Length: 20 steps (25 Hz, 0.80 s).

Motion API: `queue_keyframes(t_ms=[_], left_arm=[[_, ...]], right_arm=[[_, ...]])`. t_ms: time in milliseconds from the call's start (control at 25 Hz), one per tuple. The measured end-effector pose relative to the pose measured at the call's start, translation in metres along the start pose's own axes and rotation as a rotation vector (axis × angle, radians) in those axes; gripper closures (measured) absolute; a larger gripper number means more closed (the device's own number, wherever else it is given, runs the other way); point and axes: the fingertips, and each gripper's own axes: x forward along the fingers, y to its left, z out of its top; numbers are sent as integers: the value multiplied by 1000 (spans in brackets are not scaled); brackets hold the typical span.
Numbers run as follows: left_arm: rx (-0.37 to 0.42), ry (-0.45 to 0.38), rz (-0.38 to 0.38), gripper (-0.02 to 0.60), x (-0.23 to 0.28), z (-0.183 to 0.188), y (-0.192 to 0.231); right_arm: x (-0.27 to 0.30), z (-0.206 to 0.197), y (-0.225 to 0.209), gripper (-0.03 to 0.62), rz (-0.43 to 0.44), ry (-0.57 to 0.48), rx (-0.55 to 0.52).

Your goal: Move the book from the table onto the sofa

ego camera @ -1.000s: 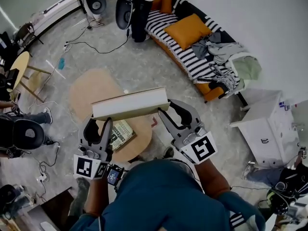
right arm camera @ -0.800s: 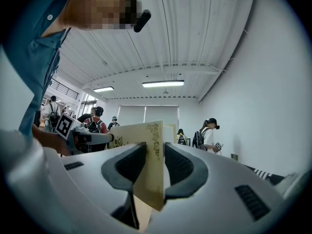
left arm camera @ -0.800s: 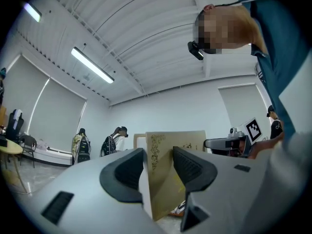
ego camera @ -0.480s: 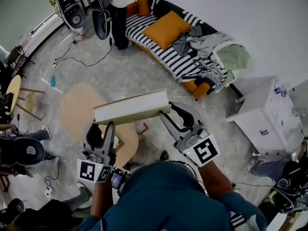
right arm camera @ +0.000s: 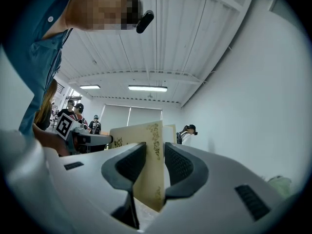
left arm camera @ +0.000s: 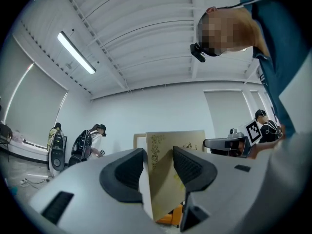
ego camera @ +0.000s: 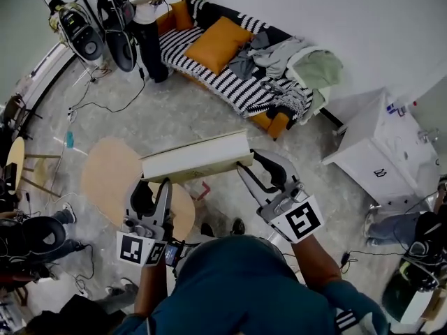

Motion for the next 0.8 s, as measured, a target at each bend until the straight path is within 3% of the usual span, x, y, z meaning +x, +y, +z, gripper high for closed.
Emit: queue_keyframes(t_ms=[360, 560, 800], left_arm=[[-30, -14, -196, 396, 7, 3, -1], [-65, -14, -251, 397, 7, -4, -3], [-54, -14, -293, 397, 11, -3, -9]], right_arm=[[-28, 6, 19, 470, -177, 39, 6], [-35, 9, 29, 470, -254, 37, -9], [-43, 7, 27, 470, -294, 53, -16]])
